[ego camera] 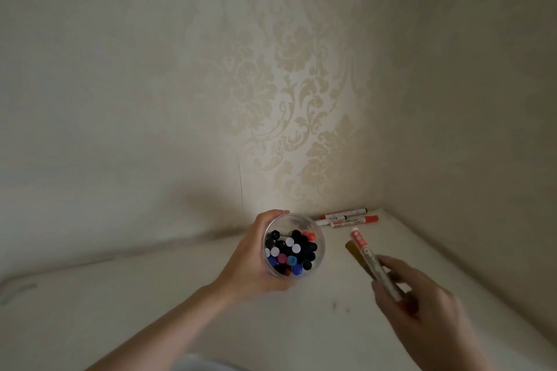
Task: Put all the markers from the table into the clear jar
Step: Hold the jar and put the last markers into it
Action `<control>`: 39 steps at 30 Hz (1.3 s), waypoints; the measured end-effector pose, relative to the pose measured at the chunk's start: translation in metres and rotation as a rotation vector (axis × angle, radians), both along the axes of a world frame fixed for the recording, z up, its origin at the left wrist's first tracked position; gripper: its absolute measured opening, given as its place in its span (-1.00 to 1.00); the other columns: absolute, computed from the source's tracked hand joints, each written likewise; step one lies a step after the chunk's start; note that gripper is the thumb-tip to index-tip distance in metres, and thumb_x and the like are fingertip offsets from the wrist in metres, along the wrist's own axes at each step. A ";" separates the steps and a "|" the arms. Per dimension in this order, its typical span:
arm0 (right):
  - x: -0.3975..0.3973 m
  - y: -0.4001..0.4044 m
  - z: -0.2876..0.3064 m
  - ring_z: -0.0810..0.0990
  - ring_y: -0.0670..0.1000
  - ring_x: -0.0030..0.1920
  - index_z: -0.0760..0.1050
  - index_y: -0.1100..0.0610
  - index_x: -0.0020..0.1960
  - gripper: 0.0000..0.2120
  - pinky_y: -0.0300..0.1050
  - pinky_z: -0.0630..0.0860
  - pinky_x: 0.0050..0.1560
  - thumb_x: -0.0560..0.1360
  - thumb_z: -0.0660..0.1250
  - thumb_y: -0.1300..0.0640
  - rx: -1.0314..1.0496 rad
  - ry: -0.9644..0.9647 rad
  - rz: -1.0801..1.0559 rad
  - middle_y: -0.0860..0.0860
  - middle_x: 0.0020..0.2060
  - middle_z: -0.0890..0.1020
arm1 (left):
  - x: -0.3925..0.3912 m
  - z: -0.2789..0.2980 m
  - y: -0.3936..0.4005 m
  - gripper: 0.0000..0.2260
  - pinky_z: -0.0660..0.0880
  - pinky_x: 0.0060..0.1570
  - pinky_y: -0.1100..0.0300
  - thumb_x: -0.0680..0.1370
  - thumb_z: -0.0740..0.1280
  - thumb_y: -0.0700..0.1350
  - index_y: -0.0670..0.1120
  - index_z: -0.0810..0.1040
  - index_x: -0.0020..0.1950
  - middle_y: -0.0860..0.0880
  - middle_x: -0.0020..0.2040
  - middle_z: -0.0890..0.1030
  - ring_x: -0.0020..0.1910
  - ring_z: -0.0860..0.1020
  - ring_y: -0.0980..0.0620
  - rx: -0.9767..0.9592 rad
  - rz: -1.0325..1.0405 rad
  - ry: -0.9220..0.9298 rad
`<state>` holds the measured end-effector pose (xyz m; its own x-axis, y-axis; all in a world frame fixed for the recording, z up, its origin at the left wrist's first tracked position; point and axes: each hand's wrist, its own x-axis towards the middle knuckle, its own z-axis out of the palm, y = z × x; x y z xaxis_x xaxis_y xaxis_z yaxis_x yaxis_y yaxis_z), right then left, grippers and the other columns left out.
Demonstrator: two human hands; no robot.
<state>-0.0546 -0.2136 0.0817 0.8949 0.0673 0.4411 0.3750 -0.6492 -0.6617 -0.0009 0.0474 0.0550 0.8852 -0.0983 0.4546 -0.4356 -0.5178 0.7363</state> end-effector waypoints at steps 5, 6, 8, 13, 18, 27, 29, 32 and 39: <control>0.002 0.032 0.044 0.55 -0.14 -0.23 0.54 -0.29 0.17 -0.59 -0.35 0.42 -0.21 0.39 0.41 0.05 -0.256 -0.141 0.187 -0.18 -0.10 0.50 | 0.004 -0.001 -0.008 -0.13 0.54 0.17 0.14 0.19 0.64 -0.12 0.11 0.29 0.39 0.12 0.27 0.50 0.23 0.54 0.09 0.054 -0.006 -0.042; 0.009 0.042 0.046 0.55 -0.10 -0.17 0.50 -0.29 0.21 -0.60 -0.26 0.46 -0.17 0.42 0.36 0.02 -0.330 -0.113 0.177 -0.16 -0.06 0.48 | 0.003 -0.002 -0.009 -0.13 0.55 0.16 0.10 0.19 0.65 -0.09 0.10 0.29 0.40 0.08 0.24 0.52 0.21 0.56 0.06 0.055 -0.010 -0.039; 0.024 0.060 0.050 0.56 -0.01 -0.11 0.54 -0.18 0.20 -0.67 -0.17 0.52 -0.16 0.46 0.29 0.00 -0.497 -0.107 0.097 -0.10 -0.04 0.47 | 0.001 -0.002 -0.011 -0.12 0.56 0.14 0.07 0.20 0.65 -0.05 0.10 0.28 0.40 0.05 0.21 0.55 0.18 0.58 0.03 0.050 -0.012 -0.028; 0.045 0.085 0.055 0.41 0.04 -0.32 0.58 -0.01 -0.03 -0.87 -0.23 0.13 -0.50 0.48 0.27 0.10 -0.634 -0.164 -0.095 -0.08 -0.09 0.48 | 0.001 0.001 -0.005 -0.15 0.54 0.14 0.21 0.20 0.64 -0.20 0.05 0.30 0.38 0.13 0.25 0.50 0.22 0.56 0.11 -0.007 0.001 -0.035; 0.056 0.095 0.042 0.27 -0.02 -0.48 0.54 0.07 -0.33 -0.87 -0.28 -0.04 -0.53 0.29 0.49 0.13 -0.671 -0.201 -0.142 -0.06 -0.27 0.49 | 0.006 0.001 -0.001 -0.13 0.54 0.11 0.27 0.19 0.64 -0.24 0.07 0.30 0.38 0.20 0.25 0.48 0.21 0.57 0.13 -0.009 -0.015 -0.018; 0.073 0.116 0.037 0.52 0.03 -0.39 0.56 0.19 -0.27 -0.81 -0.24 0.28 -0.63 0.28 0.55 0.16 -0.375 -0.383 -0.027 0.08 -0.16 0.55 | 0.006 -0.001 -0.006 -0.13 0.49 0.09 0.35 0.20 0.65 -0.22 0.17 0.29 0.36 0.16 0.23 0.53 0.19 0.58 0.11 -0.022 -0.016 -0.037; 0.079 0.120 0.027 0.59 0.06 -0.21 0.55 0.21 -0.16 -0.81 -0.15 0.52 -0.54 0.32 0.53 0.20 -0.249 -0.429 0.039 0.12 -0.02 0.54 | 0.004 0.002 -0.005 -0.15 0.51 0.07 0.32 0.21 0.63 -0.29 0.10 0.30 0.36 0.19 0.20 0.54 0.18 0.59 0.11 -0.056 -0.027 -0.033; 0.077 0.118 0.008 0.54 0.05 0.06 0.54 0.17 0.06 -0.75 -0.10 0.63 -0.14 0.40 0.47 0.20 -0.082 -0.429 0.120 0.11 0.17 0.46 | 0.006 0.003 0.001 -0.17 0.55 0.10 0.22 0.22 0.62 -0.35 0.02 0.30 0.36 0.20 0.22 0.54 0.21 0.59 0.07 -0.094 -0.035 -0.030; 0.071 0.103 -0.001 0.63 -0.05 -0.12 0.59 0.15 0.05 -0.76 -0.24 0.57 -0.15 0.42 0.46 0.33 -0.061 -0.587 0.171 0.01 -0.03 0.64 | 0.010 -0.002 0.010 -0.14 0.49 0.21 0.23 0.19 0.65 -0.31 -0.06 0.30 0.38 0.24 0.25 0.49 0.28 0.52 0.09 -0.095 -0.002 -0.055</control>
